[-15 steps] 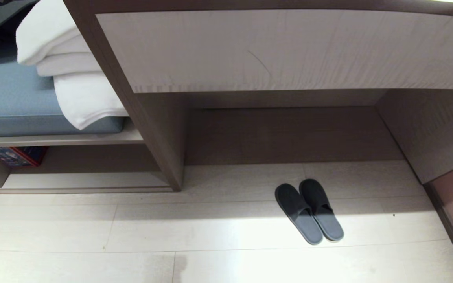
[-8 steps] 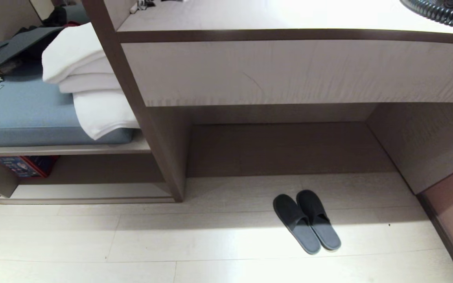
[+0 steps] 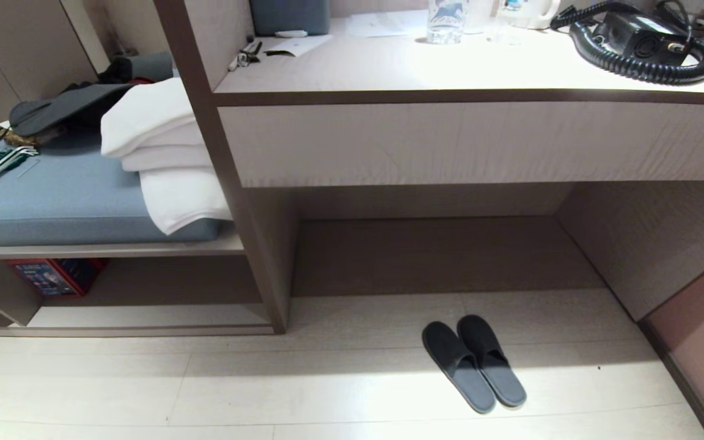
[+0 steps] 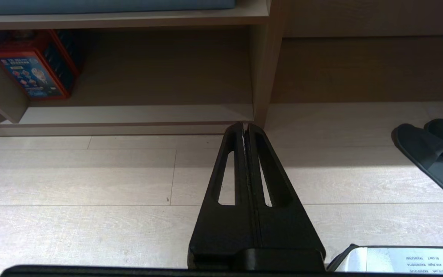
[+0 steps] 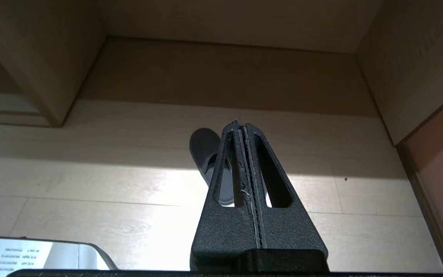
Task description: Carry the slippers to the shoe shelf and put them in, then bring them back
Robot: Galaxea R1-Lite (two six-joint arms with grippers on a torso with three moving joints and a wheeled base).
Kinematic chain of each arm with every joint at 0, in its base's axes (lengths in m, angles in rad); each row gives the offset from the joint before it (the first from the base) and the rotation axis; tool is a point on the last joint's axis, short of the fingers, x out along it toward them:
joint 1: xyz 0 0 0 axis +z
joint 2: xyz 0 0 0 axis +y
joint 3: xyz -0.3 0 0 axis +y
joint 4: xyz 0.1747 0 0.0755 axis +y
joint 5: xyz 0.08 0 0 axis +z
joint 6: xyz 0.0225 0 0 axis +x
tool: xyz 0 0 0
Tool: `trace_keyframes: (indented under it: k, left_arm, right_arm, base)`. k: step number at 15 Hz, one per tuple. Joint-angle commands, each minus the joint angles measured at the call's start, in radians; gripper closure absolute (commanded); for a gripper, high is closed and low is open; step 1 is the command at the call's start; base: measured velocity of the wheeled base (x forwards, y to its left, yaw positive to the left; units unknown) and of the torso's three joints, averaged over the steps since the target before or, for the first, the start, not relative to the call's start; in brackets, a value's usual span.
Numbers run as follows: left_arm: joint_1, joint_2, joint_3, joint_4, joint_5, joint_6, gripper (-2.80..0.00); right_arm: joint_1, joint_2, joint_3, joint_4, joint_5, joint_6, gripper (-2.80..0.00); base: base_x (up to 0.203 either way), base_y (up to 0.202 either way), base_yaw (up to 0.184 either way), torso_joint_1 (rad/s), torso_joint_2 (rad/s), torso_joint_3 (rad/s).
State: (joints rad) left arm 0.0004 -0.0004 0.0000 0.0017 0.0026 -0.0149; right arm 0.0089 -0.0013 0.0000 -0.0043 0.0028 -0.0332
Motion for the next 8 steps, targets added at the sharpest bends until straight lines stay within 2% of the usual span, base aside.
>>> trace_keyframes:
  k: [1, 8]
  left_arm:
    - [0.001, 0.0, 0.0, 0.0, 0.001, 0.0, 0.0]
    - [0.001, 0.0, 0.0, 0.0, 0.001, 0.0, 0.0]
  right_arm:
    - [0.0, 0.001, 0.002, 0.0, 0.0, -0.001, 0.0]
    - [0.0, 0.001, 0.002, 0.0, 0.0, -0.001, 0.0]
  base:
    - [0.0, 0.0, 0.0, 0.0, 0.0, 0.204]
    - [0.0, 0.0, 0.0, 0.003, 0.0, 0.203]
